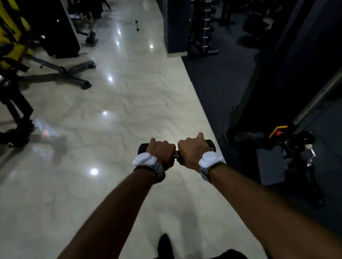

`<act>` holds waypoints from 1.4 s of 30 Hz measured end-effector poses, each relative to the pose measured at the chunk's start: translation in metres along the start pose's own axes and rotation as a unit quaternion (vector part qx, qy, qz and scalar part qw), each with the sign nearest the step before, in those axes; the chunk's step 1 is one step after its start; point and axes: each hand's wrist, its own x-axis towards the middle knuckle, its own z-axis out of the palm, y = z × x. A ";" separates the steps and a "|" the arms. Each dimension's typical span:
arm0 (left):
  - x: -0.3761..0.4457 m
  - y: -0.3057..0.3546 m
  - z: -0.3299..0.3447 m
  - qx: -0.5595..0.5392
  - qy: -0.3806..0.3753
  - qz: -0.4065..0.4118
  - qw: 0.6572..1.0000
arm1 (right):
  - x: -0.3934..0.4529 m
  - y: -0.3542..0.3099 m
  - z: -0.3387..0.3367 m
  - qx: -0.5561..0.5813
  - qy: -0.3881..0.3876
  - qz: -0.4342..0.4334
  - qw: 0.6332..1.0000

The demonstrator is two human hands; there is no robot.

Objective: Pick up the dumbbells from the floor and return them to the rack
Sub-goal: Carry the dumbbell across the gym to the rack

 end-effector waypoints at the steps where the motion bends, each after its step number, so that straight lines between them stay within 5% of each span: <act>1: 0.013 -0.014 -0.002 0.001 -0.001 0.005 1.000 | 0.018 0.000 -0.002 0.000 -0.001 0.007 1.000; 16: 0.241 -0.122 0.006 0.017 -0.011 0.037 0.999 | 0.257 0.076 0.024 0.020 -0.028 0.049 0.998; 21: 0.402 -0.177 -0.014 0.018 -0.020 0.019 0.999 | 0.415 0.149 0.018 0.063 -0.036 0.069 0.995; 29: 0.470 -0.209 -0.010 -0.002 -0.040 0.003 0.999 | 0.486 0.178 0.016 0.053 -0.058 0.031 0.996; 42: 0.767 -0.349 0.006 -0.031 -0.034 0.063 0.997 | 0.787 0.270 0.045 0.039 -0.084 0.087 0.992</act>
